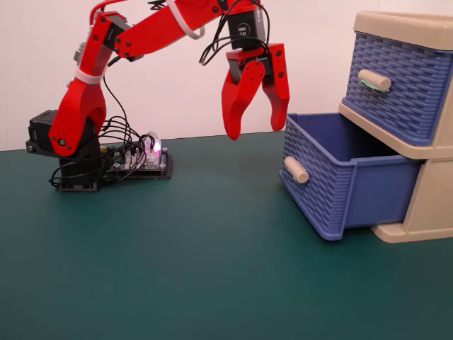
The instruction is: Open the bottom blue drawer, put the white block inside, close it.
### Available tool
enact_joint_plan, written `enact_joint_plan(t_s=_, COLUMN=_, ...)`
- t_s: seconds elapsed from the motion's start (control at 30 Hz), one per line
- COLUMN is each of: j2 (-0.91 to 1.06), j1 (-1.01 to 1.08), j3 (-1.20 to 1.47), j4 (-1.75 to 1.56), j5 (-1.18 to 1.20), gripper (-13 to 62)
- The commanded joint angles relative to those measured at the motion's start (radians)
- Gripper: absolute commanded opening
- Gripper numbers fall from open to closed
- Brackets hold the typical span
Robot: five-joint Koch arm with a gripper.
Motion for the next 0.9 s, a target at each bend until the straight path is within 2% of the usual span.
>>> enact_joint_plan(t_s=0.0, j2=-0.011, j1=-0.015, j3=-0.011, j4=-0.026, j5=0.006, gripper=33.8)
enact_joint_plan(t_s=0.23, j2=-0.187, j1=-0.029, j3=-0.074, j4=-0.181, j5=0.058, gripper=34.0)
enact_joint_plan(t_s=0.53, j2=-0.316, j1=-0.100, j3=-0.267, j4=-0.394, j5=0.092, gripper=34.2)
enact_joint_plan(t_s=0.87, j2=-0.472, j1=-0.160, j3=-0.396, j4=-0.782, j5=0.092, gripper=34.5)
